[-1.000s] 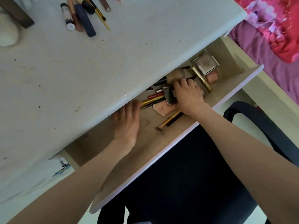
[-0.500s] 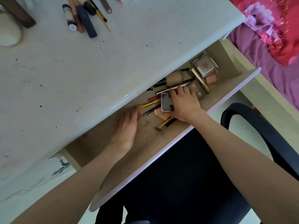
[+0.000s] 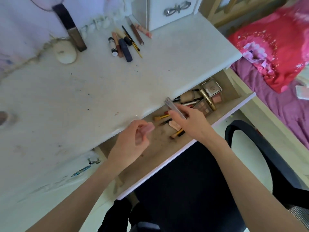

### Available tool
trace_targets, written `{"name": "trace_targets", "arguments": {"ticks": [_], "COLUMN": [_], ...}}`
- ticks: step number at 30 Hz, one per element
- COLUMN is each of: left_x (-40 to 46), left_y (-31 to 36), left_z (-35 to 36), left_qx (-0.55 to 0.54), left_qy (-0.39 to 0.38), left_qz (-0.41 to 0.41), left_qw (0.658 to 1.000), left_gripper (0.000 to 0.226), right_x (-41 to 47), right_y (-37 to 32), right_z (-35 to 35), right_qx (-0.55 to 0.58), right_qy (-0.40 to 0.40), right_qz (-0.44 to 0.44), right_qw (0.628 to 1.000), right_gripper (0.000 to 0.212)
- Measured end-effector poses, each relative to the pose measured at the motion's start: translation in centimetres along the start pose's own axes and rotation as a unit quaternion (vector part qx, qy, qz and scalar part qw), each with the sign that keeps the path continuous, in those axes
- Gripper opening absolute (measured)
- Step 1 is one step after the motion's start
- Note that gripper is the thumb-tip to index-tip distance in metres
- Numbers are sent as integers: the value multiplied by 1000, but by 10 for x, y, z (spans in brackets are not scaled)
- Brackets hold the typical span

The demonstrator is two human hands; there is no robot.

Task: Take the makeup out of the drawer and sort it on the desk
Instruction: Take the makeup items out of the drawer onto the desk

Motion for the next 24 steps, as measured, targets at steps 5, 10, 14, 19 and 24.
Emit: {"name": "trace_targets", "arguments": {"ticks": [5, 10, 14, 19, 24], "left_x": [-42, -86, -117, -139, -150], "left_y": [-20, -63, -99, -136, -138], "left_z": [-71, -147, -204, -252, -286], "left_qx": [-22, -31, -5, 18, 29], "left_qy": [170, 268, 326, 339, 375], "left_qz": [-6, -25, -32, -36, -13], "left_qw": [985, 963, 945, 940, 926], "left_gripper": [28, 28, 25, 23, 8], "right_x": [22, 64, 98, 133, 164], "right_y": [-62, -114, -156, -204, -237], "right_z": [52, 128, 185, 230, 253], "right_qx": [-268, -403, -420, -426, -412], "right_qy": [18, -8, -17, -27, -64], "right_qz": [-68, -133, -157, -185, -211], "right_qw": [961, 905, 894, 885, 884], "right_gripper": [62, 64, 66, 60, 60]}}
Point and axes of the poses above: each hand's wrist, its own x-axis towards the middle knuckle, its own z-axis out of the palm, y = z × x, the point moved 4 cm from there along x, towards the middle knuckle, and after that the axes turned 12 degrees about -y, right-handed, at the moved point
